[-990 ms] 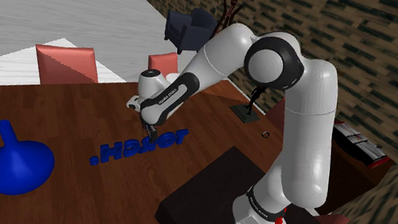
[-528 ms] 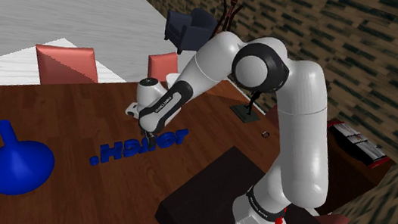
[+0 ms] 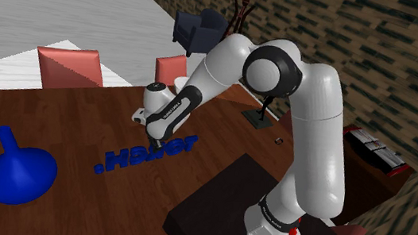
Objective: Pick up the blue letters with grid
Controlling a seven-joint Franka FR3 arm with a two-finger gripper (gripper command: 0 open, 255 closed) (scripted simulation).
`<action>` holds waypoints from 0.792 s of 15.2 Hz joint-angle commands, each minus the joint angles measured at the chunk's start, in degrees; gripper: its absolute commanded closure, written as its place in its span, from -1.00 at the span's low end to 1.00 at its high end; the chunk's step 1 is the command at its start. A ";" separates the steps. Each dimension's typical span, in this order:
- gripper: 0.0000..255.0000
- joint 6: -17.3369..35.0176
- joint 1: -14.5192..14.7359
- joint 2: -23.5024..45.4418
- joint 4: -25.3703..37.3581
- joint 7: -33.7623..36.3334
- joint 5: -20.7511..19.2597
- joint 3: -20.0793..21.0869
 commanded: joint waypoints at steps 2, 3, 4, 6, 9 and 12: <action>1.00 0.02 0.01 0.03 -0.02 0.00 0.00 0.01; 1.00 -0.05 -0.08 0.04 0.07 -0.10 0.01 0.00; 1.00 -0.53 -0.07 -0.71 -0.20 -0.15 0.01 0.01; 1.00 -1.54 -0.07 -2.20 -0.68 -0.25 0.03 0.01; 1.00 -3.09 -0.06 -4.40 -1.32 -0.41 0.05 0.02; 1.00 -4.71 -0.04 -6.55 -1.85 -0.58 0.09 0.03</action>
